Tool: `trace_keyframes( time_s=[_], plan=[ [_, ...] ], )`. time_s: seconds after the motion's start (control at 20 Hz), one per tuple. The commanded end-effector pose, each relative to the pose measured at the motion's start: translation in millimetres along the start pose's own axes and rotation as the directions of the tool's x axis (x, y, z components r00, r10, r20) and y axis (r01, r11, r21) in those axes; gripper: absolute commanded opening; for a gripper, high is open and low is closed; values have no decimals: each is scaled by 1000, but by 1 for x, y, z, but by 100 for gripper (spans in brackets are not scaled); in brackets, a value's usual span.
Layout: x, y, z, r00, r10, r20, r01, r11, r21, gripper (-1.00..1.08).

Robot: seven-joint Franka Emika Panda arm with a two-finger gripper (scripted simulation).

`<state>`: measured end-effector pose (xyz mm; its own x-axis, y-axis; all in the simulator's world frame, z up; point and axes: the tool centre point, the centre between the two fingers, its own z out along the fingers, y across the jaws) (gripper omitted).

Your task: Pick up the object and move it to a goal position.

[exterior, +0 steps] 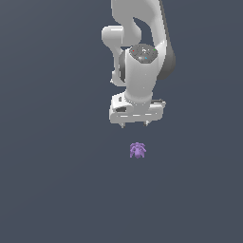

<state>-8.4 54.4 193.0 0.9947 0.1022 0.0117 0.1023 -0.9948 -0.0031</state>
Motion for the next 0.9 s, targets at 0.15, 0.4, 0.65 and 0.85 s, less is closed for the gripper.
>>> trace_keyframes(
  time_s=[0.15, 0.4, 0.65, 0.85],
  plan=[
    [-1, 2, 2, 1000, 0, 2, 0, 1000, -3, 100],
    [-4, 11, 13, 1000, -1, 8, 1, 1000, -16, 100],
    [-4, 12, 14, 1000, -1, 9, 1, 1000, -17, 100],
    [-4, 12, 15, 1000, -18, 10, 18, 1000, -17, 100]
  ],
)
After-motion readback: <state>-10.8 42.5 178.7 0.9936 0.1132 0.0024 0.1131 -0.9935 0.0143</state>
